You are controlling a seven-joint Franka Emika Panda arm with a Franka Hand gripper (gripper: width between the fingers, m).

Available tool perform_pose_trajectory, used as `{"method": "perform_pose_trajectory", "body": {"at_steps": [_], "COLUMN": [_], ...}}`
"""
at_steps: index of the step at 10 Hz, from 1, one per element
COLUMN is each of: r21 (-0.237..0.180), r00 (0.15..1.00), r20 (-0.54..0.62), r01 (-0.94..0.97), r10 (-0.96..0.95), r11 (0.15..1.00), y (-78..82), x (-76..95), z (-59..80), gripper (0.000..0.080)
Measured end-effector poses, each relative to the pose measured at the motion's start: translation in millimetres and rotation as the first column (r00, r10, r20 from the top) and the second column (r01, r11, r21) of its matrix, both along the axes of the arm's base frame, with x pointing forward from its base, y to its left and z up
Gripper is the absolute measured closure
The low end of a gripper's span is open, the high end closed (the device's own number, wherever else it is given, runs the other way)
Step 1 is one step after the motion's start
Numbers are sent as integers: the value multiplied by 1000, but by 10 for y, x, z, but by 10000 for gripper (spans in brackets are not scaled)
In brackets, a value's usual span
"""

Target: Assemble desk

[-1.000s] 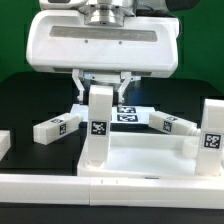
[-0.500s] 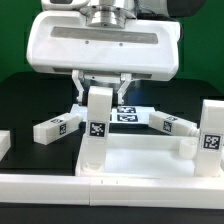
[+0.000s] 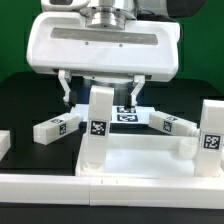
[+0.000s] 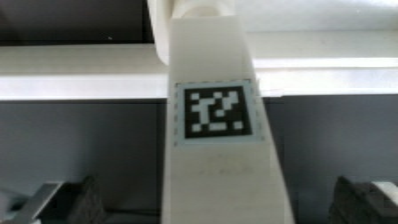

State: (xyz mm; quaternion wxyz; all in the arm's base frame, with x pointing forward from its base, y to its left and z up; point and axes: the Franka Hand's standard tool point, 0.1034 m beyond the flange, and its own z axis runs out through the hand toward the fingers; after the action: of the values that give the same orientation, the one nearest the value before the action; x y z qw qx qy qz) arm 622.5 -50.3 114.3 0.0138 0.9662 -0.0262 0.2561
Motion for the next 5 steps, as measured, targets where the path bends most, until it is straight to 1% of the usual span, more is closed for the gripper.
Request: {"method": "perform_pose_trajectory", "body": {"at_steps": [1,2,3,4,5], "r21": [57,117,163,204,210], "r00": [998,992,981,961,948], "r20": [-57,-123,-191,-275,-318], "r01": [17,39,50,64,56], "r10": [-14,-25,-18,-5,13], "r11": [998,992,985,977,976], "y": [67,171,234,274,237], "x": [2,22,47,62,59], "z": [16,20,27,46,39], "gripper": [151,151,151,151,151]}}
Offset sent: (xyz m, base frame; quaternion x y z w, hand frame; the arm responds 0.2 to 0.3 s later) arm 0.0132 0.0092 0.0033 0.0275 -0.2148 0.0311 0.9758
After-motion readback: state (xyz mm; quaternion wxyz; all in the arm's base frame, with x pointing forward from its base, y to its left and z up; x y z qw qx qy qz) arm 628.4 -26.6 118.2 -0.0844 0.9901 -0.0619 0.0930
